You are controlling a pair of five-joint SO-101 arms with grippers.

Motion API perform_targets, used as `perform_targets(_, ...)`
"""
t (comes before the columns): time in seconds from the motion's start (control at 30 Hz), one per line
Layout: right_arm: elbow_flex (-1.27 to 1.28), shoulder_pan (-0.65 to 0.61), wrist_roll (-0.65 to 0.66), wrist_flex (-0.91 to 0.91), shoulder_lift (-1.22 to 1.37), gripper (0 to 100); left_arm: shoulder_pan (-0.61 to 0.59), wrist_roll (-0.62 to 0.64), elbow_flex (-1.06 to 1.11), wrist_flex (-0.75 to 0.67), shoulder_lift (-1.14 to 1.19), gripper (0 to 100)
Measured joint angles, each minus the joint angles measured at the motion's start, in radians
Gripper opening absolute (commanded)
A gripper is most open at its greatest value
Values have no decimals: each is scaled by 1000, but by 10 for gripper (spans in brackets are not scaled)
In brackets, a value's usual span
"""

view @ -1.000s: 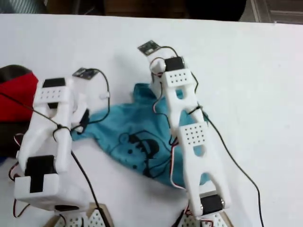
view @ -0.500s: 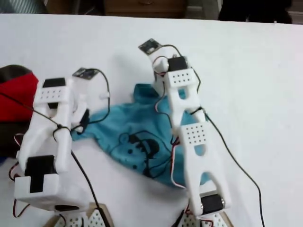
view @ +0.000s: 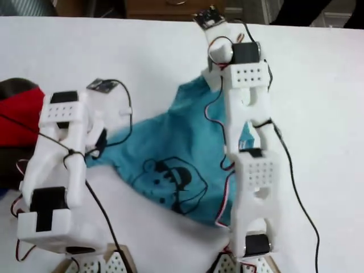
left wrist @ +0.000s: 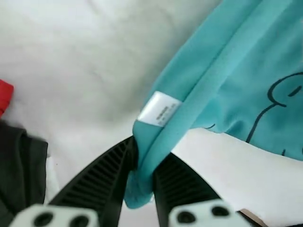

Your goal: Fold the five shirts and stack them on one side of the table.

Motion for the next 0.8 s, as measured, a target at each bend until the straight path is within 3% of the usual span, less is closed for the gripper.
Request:
perform_targets(0.2, 609, -31, 0, -43, -364, 20, 37, 0, 5, 52, 0, 24)
perform_targets(0.5, 1521, -57, 0, -531, -743, 44, 77, -5, 92, 54, 0, 24)
perform_targets(0.67, 1600, -95, 0, -514, -839, 294, 75, -46, 98, 54, 0, 25)
perform_targets(0.8, 1542, -80, 0, -445, -928, 305, 72, -49, 98, 54, 0, 25)
